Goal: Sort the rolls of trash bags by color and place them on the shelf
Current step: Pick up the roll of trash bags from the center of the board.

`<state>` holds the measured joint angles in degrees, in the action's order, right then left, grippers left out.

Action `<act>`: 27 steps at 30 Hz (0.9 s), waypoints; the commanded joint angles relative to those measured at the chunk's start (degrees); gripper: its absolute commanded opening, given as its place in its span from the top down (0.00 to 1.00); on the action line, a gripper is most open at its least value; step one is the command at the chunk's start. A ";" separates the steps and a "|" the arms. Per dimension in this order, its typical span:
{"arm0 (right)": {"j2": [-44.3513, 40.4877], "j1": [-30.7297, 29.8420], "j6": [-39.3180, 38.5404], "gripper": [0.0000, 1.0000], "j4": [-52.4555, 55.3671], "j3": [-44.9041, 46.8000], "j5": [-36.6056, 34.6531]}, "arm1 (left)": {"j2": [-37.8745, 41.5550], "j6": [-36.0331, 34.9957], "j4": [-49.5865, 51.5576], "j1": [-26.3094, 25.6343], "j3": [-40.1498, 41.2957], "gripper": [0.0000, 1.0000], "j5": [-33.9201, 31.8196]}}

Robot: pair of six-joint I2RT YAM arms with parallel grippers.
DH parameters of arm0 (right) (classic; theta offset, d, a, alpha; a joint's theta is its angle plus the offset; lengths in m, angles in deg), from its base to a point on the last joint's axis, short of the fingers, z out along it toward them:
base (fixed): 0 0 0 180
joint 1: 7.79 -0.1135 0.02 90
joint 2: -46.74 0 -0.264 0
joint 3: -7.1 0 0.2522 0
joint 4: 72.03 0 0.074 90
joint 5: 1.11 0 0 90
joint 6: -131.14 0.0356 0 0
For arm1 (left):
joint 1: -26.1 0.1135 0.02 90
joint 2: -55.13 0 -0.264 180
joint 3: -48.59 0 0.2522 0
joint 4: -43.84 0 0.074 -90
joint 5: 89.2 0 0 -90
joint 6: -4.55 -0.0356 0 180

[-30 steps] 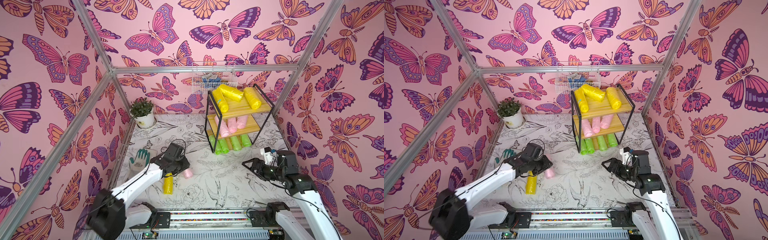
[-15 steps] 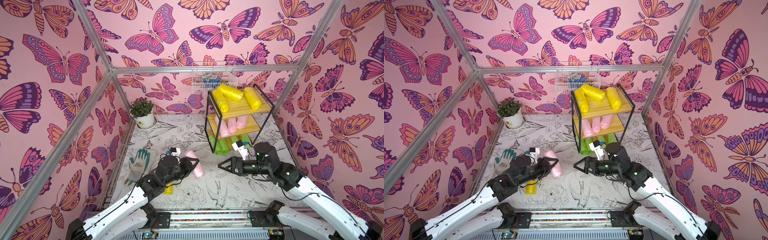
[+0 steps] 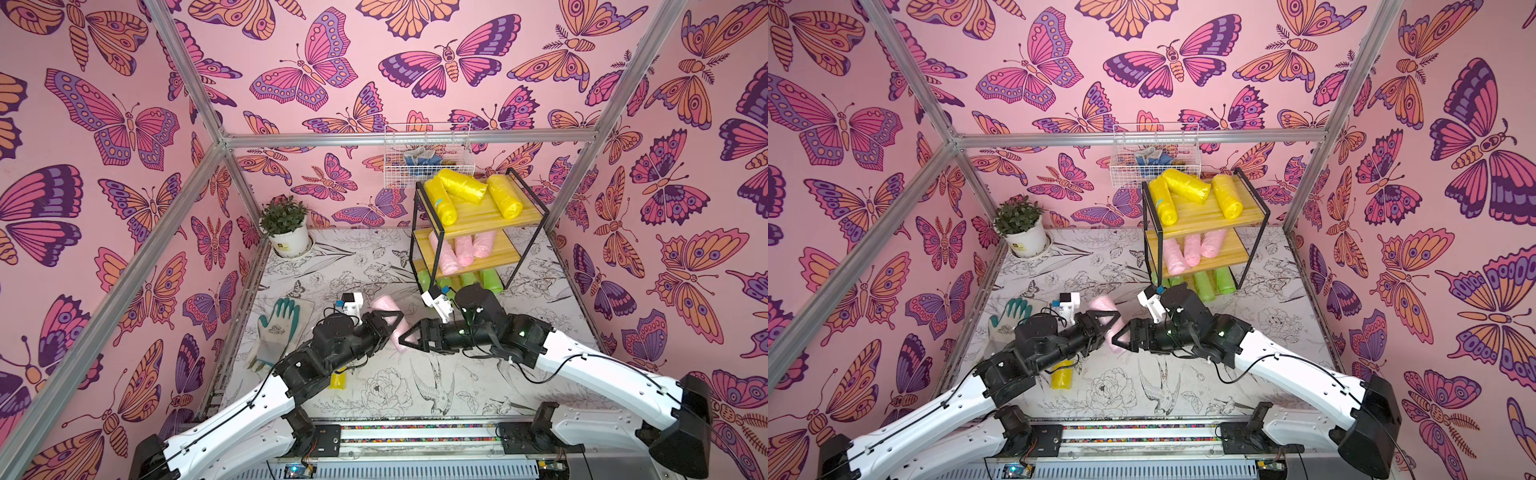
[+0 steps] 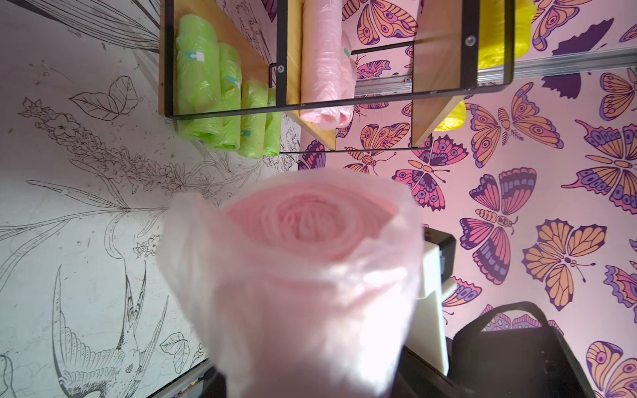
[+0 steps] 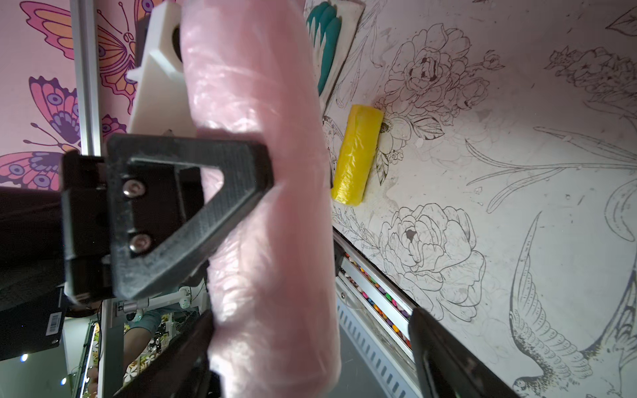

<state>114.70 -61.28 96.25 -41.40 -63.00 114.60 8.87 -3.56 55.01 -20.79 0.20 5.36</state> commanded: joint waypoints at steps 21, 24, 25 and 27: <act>-5.80 -0.59 -9.53 1.00 13.66 -4.28 -17.93 | 1.35 -0.94 -1.13 -0.22 1.07 0.10 2.58; -9.03 1.82 -14.32 1.00 21.29 -6.32 -23.14 | 2.65 -6.13 8.42 -0.22 -2.58 0.08 1.33; -10.23 3.06 -15.85 1.00 23.54 -6.88 -24.69 | 2.59 -8.85 13.23 -0.22 -4.81 0.08 0.99; -12.17 5.98 -18.44 1.00 27.10 -7.88 -26.87 | 1.91 -14.30 21.41 -0.26 -8.69 0.09 0.81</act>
<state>105.41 -58.00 84.51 -21.86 -67.64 94.93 10.29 -8.83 64.87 -20.84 -3.71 6.93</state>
